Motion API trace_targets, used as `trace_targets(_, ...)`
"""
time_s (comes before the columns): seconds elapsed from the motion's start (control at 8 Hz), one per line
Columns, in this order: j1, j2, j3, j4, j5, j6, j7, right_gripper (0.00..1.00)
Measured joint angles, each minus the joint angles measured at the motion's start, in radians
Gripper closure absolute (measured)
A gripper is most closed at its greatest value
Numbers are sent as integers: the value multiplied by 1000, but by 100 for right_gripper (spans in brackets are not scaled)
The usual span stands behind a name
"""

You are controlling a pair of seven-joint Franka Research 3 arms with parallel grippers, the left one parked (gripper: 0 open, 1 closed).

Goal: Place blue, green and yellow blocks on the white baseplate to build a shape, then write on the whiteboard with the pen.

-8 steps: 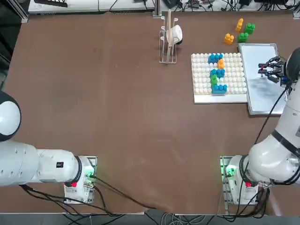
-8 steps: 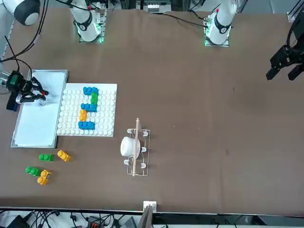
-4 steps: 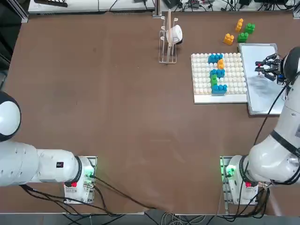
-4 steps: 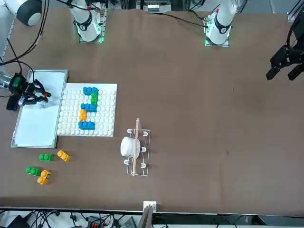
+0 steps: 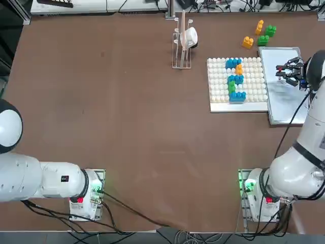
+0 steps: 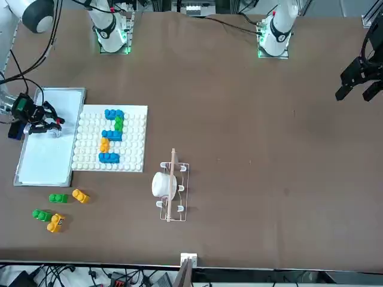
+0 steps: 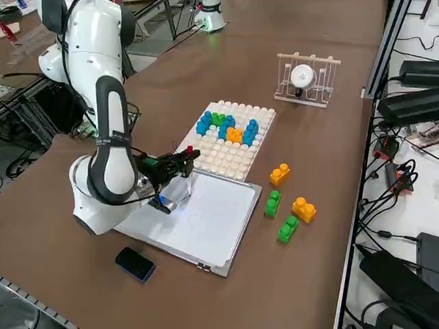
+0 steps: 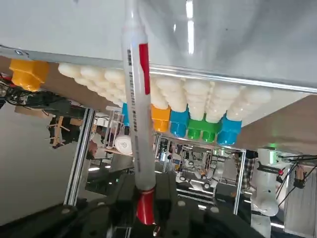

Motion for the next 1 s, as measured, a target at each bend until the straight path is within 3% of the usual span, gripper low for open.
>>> trace_targets(1.0,-85,30,-5,78,0,45,-26,81)
